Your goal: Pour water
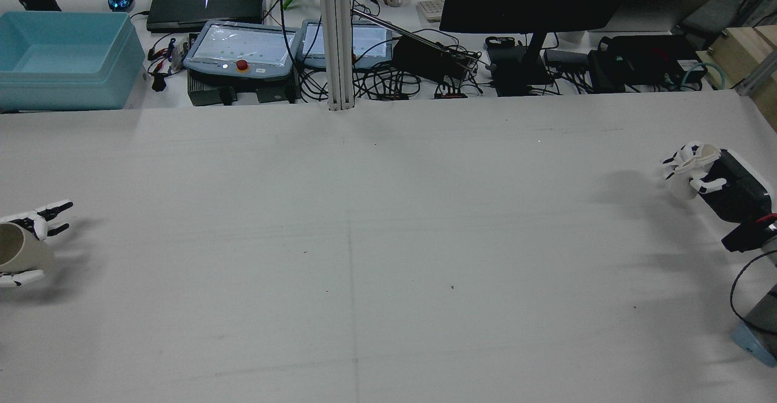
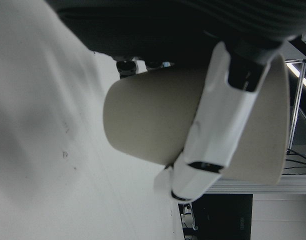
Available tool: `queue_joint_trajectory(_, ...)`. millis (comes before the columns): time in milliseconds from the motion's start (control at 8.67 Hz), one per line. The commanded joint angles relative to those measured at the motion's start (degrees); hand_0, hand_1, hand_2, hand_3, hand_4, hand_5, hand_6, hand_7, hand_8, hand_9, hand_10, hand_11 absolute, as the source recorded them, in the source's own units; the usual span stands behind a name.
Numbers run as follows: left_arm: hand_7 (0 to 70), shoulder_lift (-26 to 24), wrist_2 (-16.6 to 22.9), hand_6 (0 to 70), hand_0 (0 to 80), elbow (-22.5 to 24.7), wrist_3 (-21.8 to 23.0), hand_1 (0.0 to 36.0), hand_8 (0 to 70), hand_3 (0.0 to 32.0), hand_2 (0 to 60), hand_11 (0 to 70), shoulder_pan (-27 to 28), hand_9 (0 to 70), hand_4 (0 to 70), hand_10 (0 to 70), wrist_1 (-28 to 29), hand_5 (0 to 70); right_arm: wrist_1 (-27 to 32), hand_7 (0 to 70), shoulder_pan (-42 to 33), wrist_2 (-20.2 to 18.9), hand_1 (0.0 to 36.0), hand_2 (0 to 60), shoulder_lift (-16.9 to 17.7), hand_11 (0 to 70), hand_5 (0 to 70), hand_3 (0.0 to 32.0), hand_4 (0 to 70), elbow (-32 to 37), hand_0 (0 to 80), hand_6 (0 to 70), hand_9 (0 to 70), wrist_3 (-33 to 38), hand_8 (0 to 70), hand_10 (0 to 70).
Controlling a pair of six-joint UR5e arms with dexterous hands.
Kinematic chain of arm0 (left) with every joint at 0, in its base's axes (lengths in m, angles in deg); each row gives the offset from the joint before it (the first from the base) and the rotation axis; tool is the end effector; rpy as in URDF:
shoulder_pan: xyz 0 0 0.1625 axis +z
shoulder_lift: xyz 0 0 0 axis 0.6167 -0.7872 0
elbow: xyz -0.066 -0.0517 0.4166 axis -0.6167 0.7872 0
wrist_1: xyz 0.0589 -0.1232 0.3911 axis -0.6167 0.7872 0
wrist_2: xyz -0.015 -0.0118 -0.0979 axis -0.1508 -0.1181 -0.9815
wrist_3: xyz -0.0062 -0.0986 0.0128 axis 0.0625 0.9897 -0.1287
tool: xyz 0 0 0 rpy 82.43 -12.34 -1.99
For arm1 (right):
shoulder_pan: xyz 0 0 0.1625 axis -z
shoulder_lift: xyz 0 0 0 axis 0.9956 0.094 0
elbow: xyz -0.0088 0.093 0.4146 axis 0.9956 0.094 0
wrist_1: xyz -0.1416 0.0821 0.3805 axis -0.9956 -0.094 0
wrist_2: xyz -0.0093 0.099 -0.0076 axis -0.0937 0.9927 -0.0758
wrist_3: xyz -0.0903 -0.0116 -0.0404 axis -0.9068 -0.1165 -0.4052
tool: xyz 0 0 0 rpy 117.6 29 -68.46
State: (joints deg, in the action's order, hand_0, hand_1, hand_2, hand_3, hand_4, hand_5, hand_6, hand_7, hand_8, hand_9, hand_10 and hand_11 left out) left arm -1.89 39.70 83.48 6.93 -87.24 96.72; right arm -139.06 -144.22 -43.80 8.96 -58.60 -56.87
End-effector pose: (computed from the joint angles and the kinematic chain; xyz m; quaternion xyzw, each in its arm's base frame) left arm 0.1736 -0.4263 0.7175 -0.1405 0.7699 -0.5764 0.2352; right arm -0.0952 -0.5002 0.8520 -0.0404 -0.7335 0.6759 0.0583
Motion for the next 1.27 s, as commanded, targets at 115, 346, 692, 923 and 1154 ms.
queue_joint_trajectory(115,8.9,-0.6,0.0,1.2,65.0,-3.2,-3.0,34.1,0.3,0.0,44.2,3.2,0.2,0.3,29.2,0.3,0.5,58.4,0.0,1.3,-0.9,-0.4,16.7,0.0,0.1,0.0,8.2,11.2,6.8,-2.4,63.9,0.0,0.0,0.8,3.6,0.0)
queue_joint_trajectory(346,6.8,-0.6,0.1,0.0,64.0,-3.2,-3.0,31.9,0.2,0.0,31.2,0.1,0.2,0.0,16.4,0.0,0.2,26.4,0.0,2.8,-2.1,-0.5,18.9,0.0,0.0,0.0,9.2,9.8,12.1,-3.5,64.3,0.0,0.0,0.8,3.5,0.0)
queue_joint_trajectory(692,5.3,-0.6,0.0,0.0,73.6,-3.6,-3.1,34.8,0.3,9.4,25.9,0.0,0.3,0.0,5.8,0.0,0.0,6.0,-0.2,4.2,-3.6,-0.8,20.8,0.0,0.2,0.0,10.2,10.2,18.2,-6.7,64.0,0.0,0.0,0.7,3.3,0.0)
queue_joint_trajectory(923,3.9,-0.6,0.0,0.0,61.7,-3.6,-3.0,29.3,0.0,15.2,18.6,0.0,0.2,0.0,0.8,0.0,-0.1,0.3,-0.7,5.3,-4.0,-1.0,22.5,0.0,0.2,0.0,10.7,9.6,22.5,-8.5,64.8,0.0,0.0,0.6,3.1,0.0)
queue_joint_trajectory(1154,3.4,-0.6,0.0,0.0,59.0,-3.2,-2.3,26.8,0.0,17.0,16.6,0.0,0.2,0.0,0.0,0.0,-0.1,0.0,-1.0,6.1,-4.5,-1.0,23.5,0.0,0.6,0.0,11.3,9.0,25.0,-10.4,66.4,0.0,0.0,0.6,3.1,0.0)
